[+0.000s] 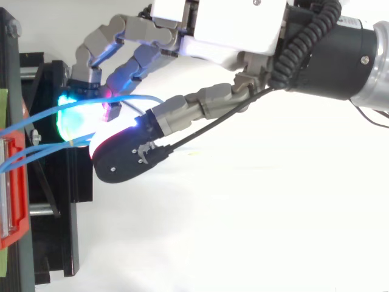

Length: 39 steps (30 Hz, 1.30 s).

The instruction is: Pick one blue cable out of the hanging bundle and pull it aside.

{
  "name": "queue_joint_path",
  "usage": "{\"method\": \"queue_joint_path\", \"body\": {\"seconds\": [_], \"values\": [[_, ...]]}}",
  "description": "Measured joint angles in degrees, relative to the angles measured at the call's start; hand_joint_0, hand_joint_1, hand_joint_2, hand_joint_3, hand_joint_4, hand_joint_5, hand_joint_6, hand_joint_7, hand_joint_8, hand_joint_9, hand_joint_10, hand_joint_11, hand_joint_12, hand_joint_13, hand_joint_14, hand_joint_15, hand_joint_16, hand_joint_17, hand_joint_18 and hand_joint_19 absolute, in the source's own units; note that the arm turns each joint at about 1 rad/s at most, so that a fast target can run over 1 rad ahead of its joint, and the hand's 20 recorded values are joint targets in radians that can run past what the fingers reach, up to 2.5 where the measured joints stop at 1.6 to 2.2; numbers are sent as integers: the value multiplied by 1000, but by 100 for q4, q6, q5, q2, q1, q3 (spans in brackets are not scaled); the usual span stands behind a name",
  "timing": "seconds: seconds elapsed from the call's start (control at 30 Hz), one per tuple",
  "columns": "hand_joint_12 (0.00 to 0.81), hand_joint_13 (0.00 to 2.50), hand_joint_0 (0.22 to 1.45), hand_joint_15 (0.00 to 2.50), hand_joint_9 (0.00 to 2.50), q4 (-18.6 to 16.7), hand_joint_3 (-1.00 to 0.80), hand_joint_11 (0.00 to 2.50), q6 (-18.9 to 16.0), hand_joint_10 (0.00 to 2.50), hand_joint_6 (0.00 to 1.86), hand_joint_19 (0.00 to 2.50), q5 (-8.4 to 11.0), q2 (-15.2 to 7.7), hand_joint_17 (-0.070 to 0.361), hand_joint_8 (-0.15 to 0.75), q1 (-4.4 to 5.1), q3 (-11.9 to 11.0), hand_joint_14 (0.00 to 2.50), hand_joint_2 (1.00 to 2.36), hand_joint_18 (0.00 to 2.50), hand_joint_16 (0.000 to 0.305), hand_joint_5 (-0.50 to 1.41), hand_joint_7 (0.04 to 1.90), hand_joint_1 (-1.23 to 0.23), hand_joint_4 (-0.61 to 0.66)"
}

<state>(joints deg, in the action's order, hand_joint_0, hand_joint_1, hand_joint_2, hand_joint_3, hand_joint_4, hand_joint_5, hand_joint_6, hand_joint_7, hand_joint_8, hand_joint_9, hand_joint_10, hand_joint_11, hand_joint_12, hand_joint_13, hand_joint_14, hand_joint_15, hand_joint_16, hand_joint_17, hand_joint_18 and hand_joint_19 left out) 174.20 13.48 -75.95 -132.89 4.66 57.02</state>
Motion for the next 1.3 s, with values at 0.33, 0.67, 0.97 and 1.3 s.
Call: {"method": "queue_joint_path", "body": {"seconds": [0.33,0.67,0.97,1.3], "values": [[329,694,585,465,843,9,-293,583,96,20,921,426,-2,43,114,281,-42,-6,19,1016,538,50,-170,767,-481,75],[332,693,561,468,825,121,-304,587,183,20,935,425,1,104,116,280,-29,-1,19,1015,544,52,-176,750,-594,89],[348,704,515,469,846,157,-456,572,198,17,859,422,4,106,124,292,-26,28,20,1003,559,55,-166,710,-421,139],[331,710,563,466,856,68,-364,588,146,20,877,423,15,101,118,283,-28,527,19,1012,559,52,-166,772,-565,119]]}}
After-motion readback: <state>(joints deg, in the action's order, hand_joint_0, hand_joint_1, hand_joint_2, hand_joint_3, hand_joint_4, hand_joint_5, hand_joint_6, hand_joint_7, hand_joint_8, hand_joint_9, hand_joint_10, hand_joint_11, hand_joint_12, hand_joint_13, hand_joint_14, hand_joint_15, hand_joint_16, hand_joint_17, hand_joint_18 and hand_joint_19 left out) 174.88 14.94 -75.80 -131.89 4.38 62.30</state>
